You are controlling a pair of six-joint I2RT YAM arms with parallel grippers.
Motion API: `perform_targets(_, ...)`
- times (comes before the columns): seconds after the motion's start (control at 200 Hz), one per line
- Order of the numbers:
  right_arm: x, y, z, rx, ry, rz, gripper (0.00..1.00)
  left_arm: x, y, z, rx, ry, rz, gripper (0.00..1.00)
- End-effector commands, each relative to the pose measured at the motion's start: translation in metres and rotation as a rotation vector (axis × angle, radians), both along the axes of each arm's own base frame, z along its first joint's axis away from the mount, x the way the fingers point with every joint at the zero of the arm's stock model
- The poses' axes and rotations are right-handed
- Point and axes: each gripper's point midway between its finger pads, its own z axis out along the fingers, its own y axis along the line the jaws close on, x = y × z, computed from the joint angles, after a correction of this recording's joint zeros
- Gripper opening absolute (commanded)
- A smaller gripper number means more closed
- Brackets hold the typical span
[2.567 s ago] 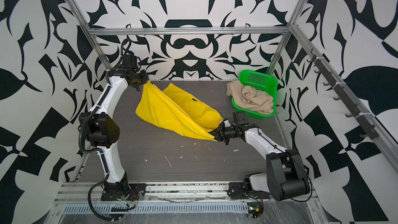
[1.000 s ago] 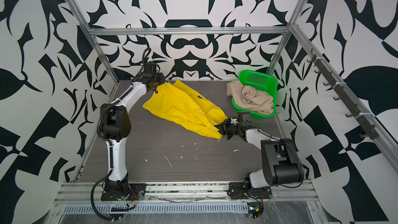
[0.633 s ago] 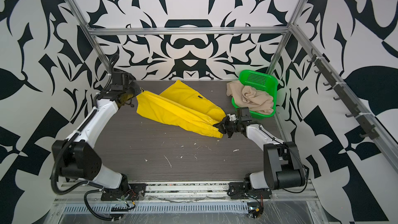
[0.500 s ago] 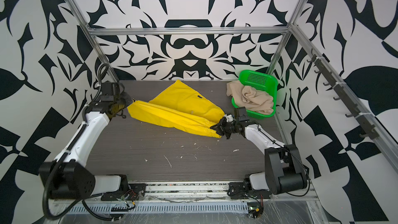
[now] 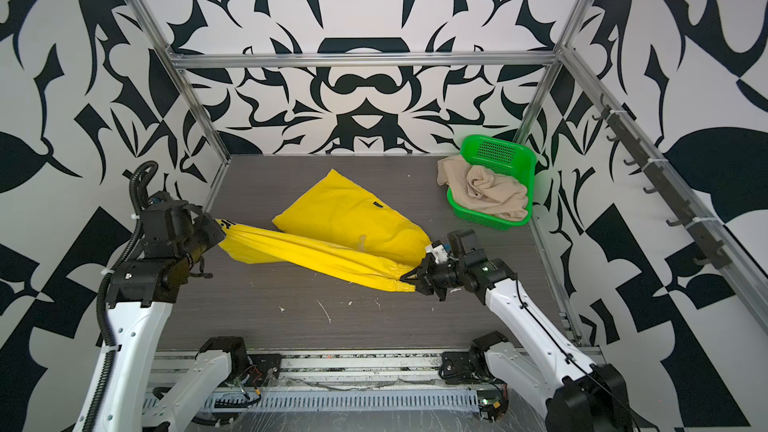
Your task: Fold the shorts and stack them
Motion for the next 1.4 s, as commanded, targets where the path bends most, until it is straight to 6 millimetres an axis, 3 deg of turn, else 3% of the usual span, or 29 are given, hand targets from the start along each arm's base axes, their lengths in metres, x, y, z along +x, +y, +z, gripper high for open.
perform_targets(0.0,-0.008,-0.006,0.002,-0.039,0.050,-0.012,0.00,0.008,0.014,0.030,0.069,-0.026,0.043,0.00)
perform_targets(0.225,0.001,0.001,0.021,0.024,0.020,-0.021,0.00,0.048,0.000,0.065,0.081,-0.109,-0.065,0.00)
perform_targets(0.48,0.008,-0.001,0.014,0.056,0.062,-0.046,0.00,0.122,-0.035,0.077,0.129,-0.117,-0.233,0.00)
perform_targets(0.61,0.010,-0.006,0.006,0.080,0.097,-0.072,0.00,0.167,-0.053,0.062,0.139,-0.073,-0.290,0.00)
perform_targets(0.775,0.012,-0.013,-0.005,0.106,0.139,-0.091,0.00,0.206,-0.072,0.036,0.139,-0.005,-0.337,0.00)
perform_targets(1.18,0.025,-0.027,-0.033,0.147,0.237,-0.114,0.00,0.259,-0.091,-0.023,0.117,0.132,-0.366,0.00)
perform_targets(1.395,0.039,-0.037,-0.052,0.137,0.280,-0.167,0.17,0.304,-0.130,-0.069,0.068,0.174,-0.431,0.03)
